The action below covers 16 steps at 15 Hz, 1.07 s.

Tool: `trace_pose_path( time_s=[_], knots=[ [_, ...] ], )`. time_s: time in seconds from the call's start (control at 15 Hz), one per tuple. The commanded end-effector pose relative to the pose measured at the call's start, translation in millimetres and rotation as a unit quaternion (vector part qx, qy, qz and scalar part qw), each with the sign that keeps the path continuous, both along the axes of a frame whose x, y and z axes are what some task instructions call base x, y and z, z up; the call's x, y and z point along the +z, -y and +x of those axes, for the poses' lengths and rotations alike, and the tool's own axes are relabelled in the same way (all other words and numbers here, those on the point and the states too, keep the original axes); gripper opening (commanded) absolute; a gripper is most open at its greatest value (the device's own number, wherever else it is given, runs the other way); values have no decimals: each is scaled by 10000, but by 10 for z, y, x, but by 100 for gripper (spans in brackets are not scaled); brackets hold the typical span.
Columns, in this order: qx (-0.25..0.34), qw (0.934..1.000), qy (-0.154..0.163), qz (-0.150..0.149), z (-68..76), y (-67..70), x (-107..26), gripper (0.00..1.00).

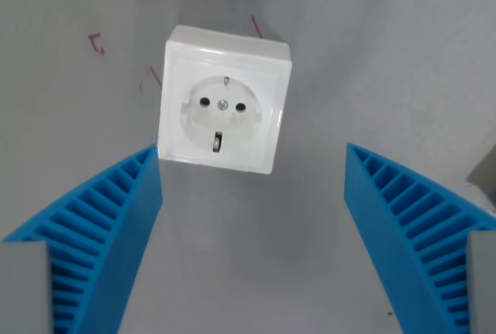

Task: Move above the white socket

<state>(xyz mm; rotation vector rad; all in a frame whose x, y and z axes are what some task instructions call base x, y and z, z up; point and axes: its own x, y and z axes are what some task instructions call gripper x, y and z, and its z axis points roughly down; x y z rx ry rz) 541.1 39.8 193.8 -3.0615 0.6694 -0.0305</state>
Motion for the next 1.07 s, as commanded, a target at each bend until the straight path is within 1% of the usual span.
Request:
trace_pose_path(
  time_s=[0.07,0.47,1.07],
  knots=[
    [-954,9952,-73,-187,108,-55,-40,100],
    [-1030,9944,-99,-222,175,-82,-113,100],
    [-914,9955,-65,-245,206,-105,-152,100]
  ],
)
